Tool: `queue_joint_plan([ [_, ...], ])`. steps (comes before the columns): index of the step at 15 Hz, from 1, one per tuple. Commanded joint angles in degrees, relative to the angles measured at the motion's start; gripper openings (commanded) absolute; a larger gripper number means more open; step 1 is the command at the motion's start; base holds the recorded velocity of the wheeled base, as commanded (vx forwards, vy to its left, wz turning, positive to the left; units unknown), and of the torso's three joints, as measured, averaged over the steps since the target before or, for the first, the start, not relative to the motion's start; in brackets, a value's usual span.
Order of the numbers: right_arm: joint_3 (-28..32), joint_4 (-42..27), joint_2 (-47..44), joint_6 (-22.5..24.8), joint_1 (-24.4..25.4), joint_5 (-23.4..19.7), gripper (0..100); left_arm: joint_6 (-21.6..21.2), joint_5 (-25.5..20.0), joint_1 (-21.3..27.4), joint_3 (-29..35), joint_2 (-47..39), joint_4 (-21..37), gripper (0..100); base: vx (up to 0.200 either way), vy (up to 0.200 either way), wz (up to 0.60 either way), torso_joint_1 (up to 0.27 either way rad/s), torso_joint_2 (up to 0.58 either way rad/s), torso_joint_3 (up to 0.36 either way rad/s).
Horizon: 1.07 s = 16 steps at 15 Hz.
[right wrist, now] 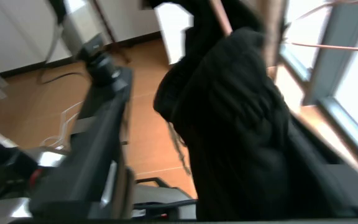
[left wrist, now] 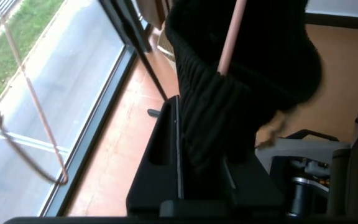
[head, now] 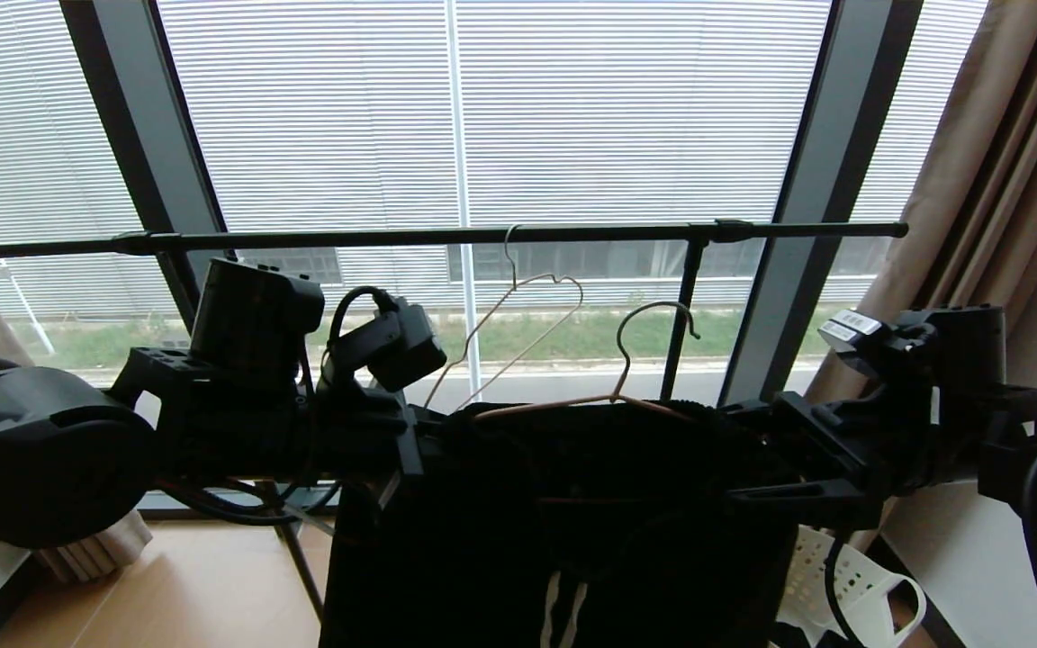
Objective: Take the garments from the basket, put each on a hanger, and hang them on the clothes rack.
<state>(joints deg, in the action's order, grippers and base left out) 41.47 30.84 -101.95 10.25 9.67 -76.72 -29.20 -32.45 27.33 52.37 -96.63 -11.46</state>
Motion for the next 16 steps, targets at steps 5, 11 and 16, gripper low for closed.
queue_joint_plan([
  [5, 0.01, 2.82, -0.79, 0.21, -2.55, 0.07, 100, -0.07, -0.95, -3.43, -4.47, 7.25, 0.03, 0, 0.0, 0.0, 0.0, 0.0, 0.0, 0.0],
  [11, -0.43, 5.72, -4.05, 3.28, -4.04, 0.25, 100, -0.07, -3.67, -7.29, -9.22, 13.05, 0.03, 0, 0.0, 0.0, 0.0, 0.0, 0.0, 0.0],
  [16, -0.43, 8.01, -8.97, 7.59, -4.83, 1.13, 100, 0.02, -3.85, -7.91, -10.8, 14.19, 0.03, 0, 0.0, 0.0, 0.0, 0.0, 0.0, 0.0],
])
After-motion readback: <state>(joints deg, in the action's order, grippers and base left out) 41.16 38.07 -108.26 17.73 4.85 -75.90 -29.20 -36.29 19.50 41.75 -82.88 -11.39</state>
